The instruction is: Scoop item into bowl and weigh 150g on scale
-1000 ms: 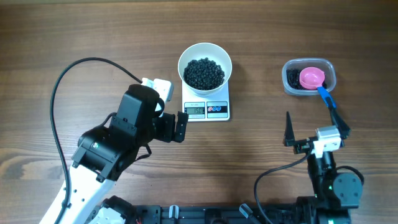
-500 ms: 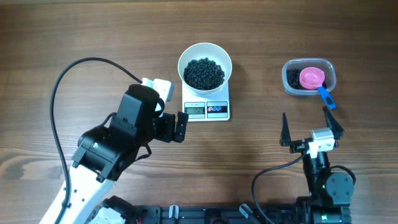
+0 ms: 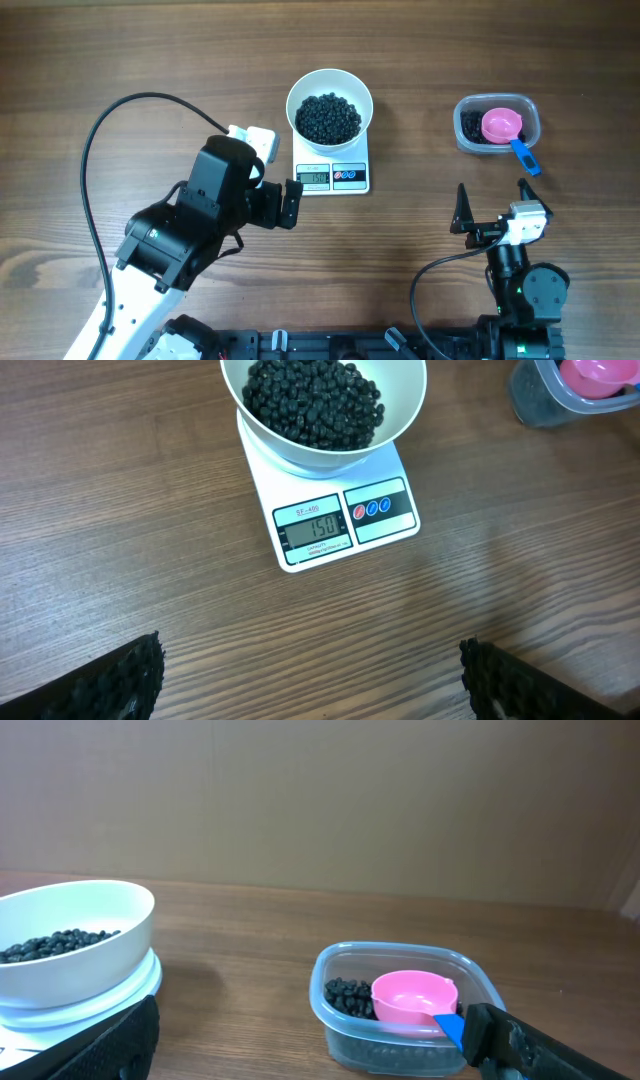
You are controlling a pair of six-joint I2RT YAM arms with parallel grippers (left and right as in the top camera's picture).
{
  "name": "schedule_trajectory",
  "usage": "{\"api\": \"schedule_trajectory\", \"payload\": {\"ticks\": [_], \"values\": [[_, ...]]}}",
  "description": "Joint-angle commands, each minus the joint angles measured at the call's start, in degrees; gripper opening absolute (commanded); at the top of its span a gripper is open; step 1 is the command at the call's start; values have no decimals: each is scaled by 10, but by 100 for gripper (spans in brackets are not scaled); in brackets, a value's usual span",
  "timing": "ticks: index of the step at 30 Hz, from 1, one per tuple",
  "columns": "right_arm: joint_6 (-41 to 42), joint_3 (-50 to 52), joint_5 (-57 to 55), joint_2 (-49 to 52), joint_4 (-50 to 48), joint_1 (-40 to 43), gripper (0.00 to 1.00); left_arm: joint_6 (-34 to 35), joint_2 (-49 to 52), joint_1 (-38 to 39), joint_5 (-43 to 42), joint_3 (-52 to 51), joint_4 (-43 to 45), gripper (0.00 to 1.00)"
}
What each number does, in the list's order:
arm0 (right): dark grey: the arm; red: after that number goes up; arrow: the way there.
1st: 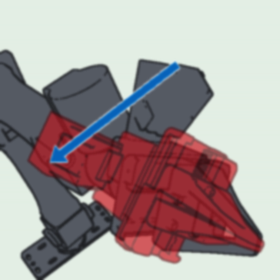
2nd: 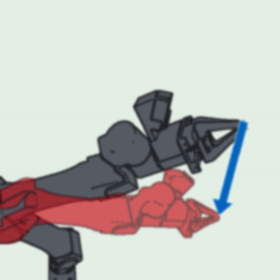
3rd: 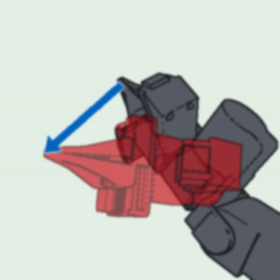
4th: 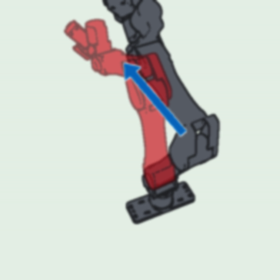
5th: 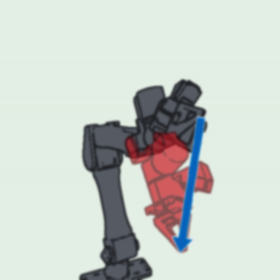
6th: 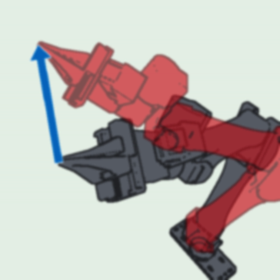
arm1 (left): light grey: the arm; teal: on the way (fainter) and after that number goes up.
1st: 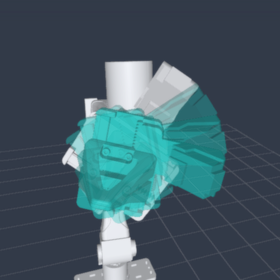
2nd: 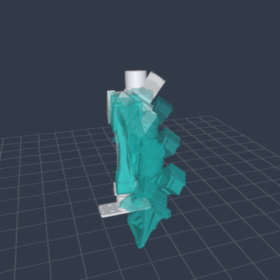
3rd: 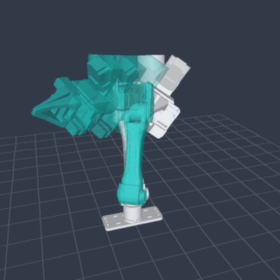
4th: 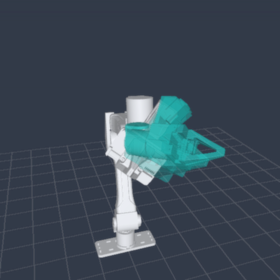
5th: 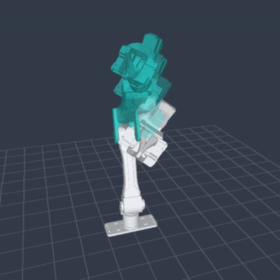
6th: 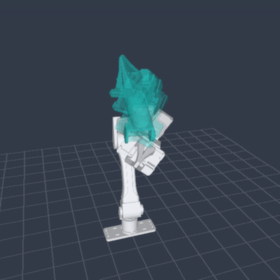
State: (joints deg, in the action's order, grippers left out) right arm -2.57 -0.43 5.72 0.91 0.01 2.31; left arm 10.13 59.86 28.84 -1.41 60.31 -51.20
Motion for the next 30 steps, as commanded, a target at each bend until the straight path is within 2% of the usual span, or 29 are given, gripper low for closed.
{"api": "schedule_trajectory", "payload": {"ticks": [1, 30], "values": [[10, 1, -16, -4, 0, 2, 100, -9, -1, 2, -2, 0, 1, 100], [-3, 1, -16, 0, 0, 2, 100, -9, -1, 2, -2, 0, 0, 100]]}}
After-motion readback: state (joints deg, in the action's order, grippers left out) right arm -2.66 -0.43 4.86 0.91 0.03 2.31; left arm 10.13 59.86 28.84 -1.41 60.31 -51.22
